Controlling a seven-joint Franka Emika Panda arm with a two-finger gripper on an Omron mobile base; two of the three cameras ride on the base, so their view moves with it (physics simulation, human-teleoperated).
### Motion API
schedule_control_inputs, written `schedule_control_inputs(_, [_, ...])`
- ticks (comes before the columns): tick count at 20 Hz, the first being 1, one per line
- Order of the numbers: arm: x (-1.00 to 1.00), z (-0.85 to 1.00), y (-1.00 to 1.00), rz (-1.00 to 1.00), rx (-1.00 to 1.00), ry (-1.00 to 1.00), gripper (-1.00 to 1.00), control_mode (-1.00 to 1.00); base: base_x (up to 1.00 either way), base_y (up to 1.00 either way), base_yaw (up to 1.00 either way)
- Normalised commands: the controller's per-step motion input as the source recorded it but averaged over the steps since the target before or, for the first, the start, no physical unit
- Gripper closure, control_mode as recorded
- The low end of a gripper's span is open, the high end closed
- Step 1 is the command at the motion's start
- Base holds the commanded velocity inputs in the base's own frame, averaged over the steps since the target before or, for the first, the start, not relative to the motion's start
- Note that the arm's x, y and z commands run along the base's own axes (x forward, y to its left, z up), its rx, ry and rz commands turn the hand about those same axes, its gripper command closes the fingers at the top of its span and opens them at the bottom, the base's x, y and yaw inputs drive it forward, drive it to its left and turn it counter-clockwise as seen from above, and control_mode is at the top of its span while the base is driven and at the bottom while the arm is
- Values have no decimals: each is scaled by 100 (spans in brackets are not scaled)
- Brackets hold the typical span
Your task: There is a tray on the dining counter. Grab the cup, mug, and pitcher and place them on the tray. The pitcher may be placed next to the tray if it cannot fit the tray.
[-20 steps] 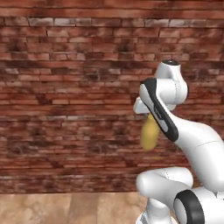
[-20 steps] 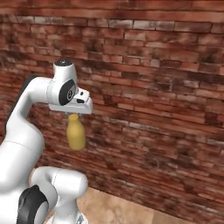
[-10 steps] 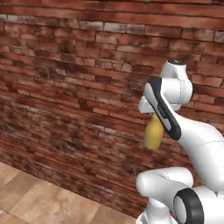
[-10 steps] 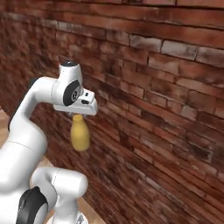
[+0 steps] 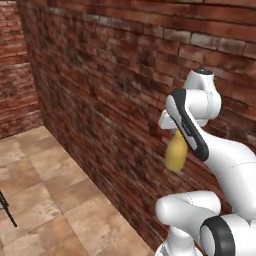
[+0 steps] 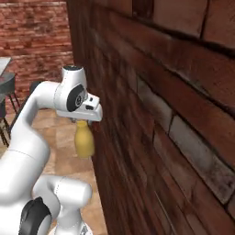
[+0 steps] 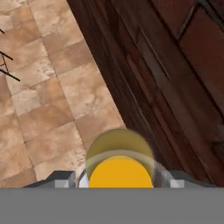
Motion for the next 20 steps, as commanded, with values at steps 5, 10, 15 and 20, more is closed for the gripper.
schedule_control_inputs(5, [0,0,0,0,0,0,100,100,98,-23,71])
schedule_control_inputs(10, [0,0,0,0,0,0,100,100,100,-47,60])
schedule_control_inputs(15, [0,0,0,0,0,0,100,100,100,-75,48])
schedule_control_inputs(20, [0,0,0,0,0,0,100,100,100,-57,50])
